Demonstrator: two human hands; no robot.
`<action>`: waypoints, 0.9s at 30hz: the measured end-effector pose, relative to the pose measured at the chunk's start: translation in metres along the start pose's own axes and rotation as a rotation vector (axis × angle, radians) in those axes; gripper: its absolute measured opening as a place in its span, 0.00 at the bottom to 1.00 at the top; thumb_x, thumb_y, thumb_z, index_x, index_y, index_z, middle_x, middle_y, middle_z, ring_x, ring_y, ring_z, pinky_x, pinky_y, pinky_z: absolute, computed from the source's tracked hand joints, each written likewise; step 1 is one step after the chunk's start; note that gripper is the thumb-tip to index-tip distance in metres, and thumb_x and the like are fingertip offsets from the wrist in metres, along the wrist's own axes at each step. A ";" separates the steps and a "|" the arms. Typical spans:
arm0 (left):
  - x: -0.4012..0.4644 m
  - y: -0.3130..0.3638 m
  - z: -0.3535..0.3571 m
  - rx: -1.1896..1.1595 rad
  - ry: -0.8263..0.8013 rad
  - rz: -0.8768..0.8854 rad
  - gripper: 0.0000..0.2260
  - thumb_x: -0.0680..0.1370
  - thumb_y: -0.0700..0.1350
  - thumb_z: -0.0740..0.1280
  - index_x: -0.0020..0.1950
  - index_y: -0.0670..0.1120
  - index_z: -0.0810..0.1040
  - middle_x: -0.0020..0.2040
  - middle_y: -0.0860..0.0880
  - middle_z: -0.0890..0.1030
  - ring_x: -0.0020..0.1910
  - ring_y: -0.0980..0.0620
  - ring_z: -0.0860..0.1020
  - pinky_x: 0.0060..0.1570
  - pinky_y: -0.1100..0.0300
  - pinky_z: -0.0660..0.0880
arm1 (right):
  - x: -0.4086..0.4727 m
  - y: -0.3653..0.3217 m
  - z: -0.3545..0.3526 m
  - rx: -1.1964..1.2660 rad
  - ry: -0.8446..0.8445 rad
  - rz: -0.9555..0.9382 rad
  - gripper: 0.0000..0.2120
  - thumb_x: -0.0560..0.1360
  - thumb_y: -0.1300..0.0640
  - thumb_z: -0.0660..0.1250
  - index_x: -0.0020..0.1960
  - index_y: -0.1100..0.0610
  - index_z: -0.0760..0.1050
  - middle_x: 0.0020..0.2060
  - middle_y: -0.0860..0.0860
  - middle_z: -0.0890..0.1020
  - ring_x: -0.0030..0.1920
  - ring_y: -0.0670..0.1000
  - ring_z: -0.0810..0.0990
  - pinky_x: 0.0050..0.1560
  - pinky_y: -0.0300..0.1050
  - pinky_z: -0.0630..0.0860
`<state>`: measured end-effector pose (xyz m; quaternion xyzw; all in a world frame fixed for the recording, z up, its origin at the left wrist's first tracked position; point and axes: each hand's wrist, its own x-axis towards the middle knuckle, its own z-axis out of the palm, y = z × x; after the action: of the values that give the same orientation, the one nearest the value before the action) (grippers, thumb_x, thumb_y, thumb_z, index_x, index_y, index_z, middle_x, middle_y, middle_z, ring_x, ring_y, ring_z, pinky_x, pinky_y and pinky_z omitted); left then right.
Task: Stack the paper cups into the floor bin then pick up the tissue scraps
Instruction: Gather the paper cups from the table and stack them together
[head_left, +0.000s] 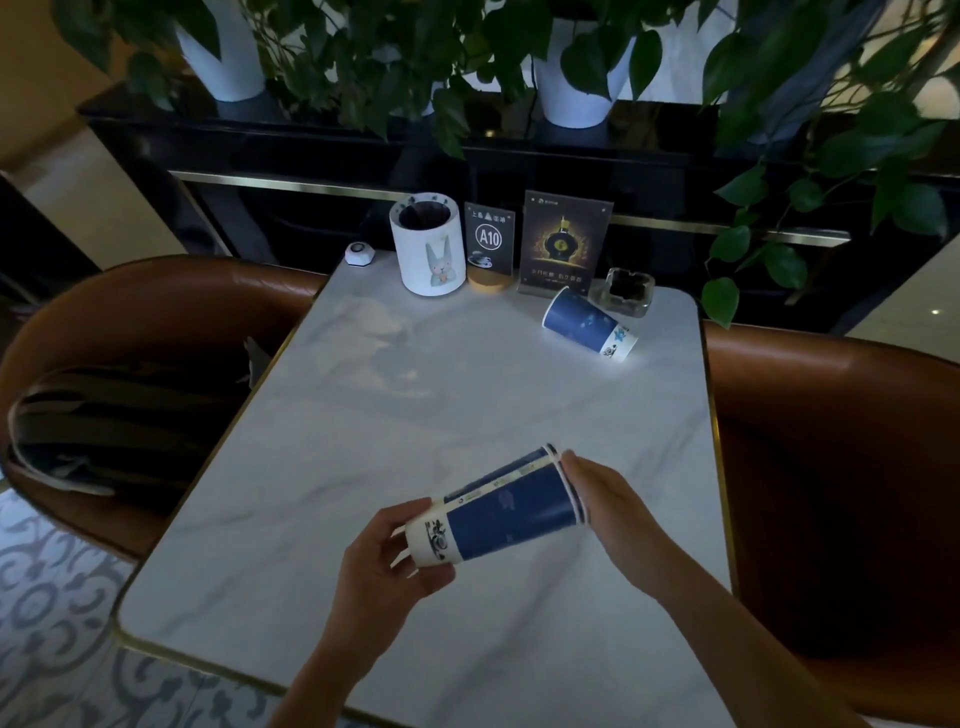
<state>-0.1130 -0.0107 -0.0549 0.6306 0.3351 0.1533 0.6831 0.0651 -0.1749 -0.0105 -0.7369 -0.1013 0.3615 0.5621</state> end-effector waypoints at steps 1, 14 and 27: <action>0.003 -0.001 0.000 -0.005 0.029 -0.012 0.28 0.61 0.22 0.75 0.54 0.47 0.80 0.51 0.46 0.85 0.47 0.52 0.84 0.41 0.59 0.81 | 0.014 -0.002 -0.004 0.005 0.010 0.000 0.17 0.80 0.46 0.57 0.45 0.52 0.80 0.41 0.51 0.85 0.45 0.50 0.83 0.49 0.43 0.77; 0.043 -0.023 -0.014 -0.130 0.232 -0.146 0.29 0.65 0.20 0.69 0.57 0.46 0.79 0.54 0.40 0.84 0.48 0.41 0.81 0.37 0.63 0.80 | 0.264 0.007 -0.103 -0.900 0.401 -0.192 0.20 0.74 0.58 0.67 0.64 0.62 0.71 0.62 0.62 0.75 0.63 0.64 0.73 0.62 0.55 0.68; 0.059 -0.022 -0.023 -0.075 0.261 -0.210 0.29 0.63 0.23 0.72 0.59 0.46 0.79 0.50 0.42 0.86 0.43 0.49 0.85 0.37 0.61 0.81 | 0.349 0.013 -0.129 -1.143 0.404 -0.179 0.34 0.68 0.54 0.73 0.69 0.63 0.63 0.64 0.66 0.72 0.63 0.68 0.71 0.61 0.60 0.68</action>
<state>-0.0896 0.0404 -0.0913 0.5411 0.4791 0.1741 0.6689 0.3955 -0.0836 -0.1547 -0.9644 -0.2320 0.0544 0.1142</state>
